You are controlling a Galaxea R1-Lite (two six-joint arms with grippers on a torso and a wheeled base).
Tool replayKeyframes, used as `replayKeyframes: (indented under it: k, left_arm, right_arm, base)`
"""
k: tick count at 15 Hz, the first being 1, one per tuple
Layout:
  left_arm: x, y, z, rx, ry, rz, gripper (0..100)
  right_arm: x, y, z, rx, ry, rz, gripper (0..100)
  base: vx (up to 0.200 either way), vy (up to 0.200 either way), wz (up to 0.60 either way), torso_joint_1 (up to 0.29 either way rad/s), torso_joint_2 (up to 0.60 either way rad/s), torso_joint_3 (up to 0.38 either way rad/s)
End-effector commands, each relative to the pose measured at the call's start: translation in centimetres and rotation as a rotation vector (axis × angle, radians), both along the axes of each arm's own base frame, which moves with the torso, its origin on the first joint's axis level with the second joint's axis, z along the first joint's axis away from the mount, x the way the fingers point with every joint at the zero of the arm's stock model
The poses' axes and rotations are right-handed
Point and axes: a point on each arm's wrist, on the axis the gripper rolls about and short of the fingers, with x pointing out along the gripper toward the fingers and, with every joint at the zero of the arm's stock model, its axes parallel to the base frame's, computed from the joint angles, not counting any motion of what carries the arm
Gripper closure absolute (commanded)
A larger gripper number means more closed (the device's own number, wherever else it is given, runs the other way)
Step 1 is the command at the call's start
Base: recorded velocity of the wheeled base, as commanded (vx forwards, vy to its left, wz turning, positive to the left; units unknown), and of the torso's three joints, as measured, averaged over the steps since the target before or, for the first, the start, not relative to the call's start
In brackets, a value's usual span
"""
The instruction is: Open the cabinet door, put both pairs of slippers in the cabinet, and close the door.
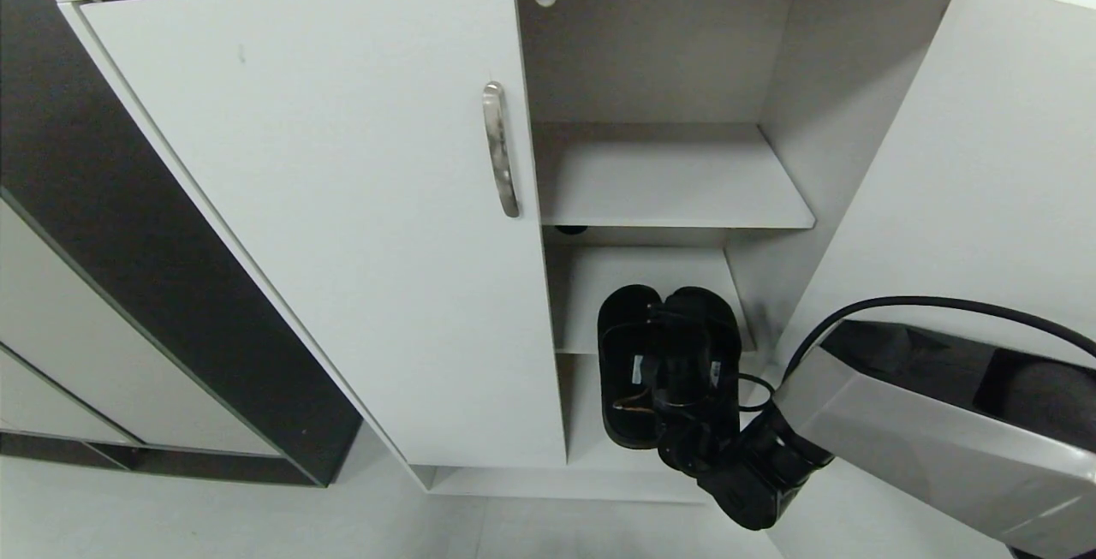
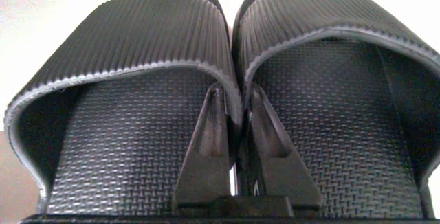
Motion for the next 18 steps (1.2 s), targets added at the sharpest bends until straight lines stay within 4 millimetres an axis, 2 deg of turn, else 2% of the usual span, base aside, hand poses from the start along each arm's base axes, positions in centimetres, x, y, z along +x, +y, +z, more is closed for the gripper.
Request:
replayKeyframes:
  k: [1, 5, 9, 12, 13, 18]
  left_arm:
    - [0.0, 0.0, 0.0, -0.001, 0.001, 0.001, 100]
    - [0.0, 0.0, 0.0, -0.001, 0.001, 0.002, 100]
    - [0.0, 0.0, 0.0, -0.001, 0.001, 0.002, 100]
    - [0.0, 0.0, 0.0, -0.001, 0.001, 0.002, 100]
    - [0.0, 0.0, 0.0, 0.0, 0.001, 0.002, 100]
    - [0.0, 0.0, 0.0, -0.001, 0.001, 0.002, 100]
  right_arm:
    - [0.6, 0.1, -0.6, -0.018, 0.002, -0.005, 100]
    - [2.4, 0.9, -1.2, -0.042, -0.023, -0.013, 100]
    - [4.0, 1.0, -0.9, -0.035, -0.056, -0.024, 100]
    - [5.1, 1.6, -0.2, -0.026, -0.086, -0.029, 100]
    - [6.2, 1.7, 0.5, -0.013, -0.107, -0.031, 100]
    - [8.3, 0.8, 1.8, 0.0, -0.129, 0.008, 100]
  base:
    - [0.0, 0.0, 0.0, 0.0, 0.0, 0.0]
    - [0.0, 0.0, 0.0, 0.0, 0.0, 0.0]
    - [0.0, 0.0, 0.0, 0.0, 0.0, 0.0]
    - [0.0, 0.0, 0.0, 0.0, 0.0, 0.0]
    - [0.0, 0.0, 0.0, 0.0, 0.0, 0.0]
    - [0.0, 0.0, 0.0, 0.0, 0.0, 0.0]
